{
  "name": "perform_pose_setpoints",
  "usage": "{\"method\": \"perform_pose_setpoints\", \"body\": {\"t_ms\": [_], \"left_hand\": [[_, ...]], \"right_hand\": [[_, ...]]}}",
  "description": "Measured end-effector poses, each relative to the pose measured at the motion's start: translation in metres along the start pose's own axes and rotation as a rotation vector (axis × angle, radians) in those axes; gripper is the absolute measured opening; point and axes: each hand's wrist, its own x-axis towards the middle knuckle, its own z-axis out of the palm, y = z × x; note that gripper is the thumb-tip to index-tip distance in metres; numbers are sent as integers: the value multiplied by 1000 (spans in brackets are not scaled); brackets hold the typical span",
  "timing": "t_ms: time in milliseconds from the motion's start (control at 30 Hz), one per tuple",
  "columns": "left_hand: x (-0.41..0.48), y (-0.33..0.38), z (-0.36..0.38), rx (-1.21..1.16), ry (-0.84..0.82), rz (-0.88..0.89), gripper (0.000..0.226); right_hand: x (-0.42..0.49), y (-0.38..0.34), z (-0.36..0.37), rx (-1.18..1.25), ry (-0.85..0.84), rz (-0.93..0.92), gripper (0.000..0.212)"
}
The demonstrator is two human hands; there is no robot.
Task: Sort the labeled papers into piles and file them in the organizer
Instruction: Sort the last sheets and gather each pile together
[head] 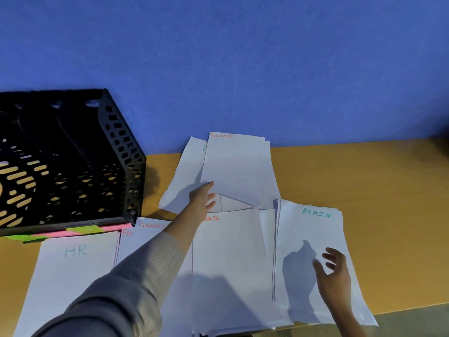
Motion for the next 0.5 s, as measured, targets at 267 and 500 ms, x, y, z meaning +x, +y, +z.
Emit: {"method": "perform_pose_setpoints", "body": {"t_ms": [267, 500], "left_hand": [[-60, -9, -8, -288, -31, 102, 26], [-110, -42, -74, -414, 76, 181, 17]], "right_hand": [[-7, -62, 33, 534, -388, 241, 29], [-22, -120, 71, 670, -760, 454, 34]]}}
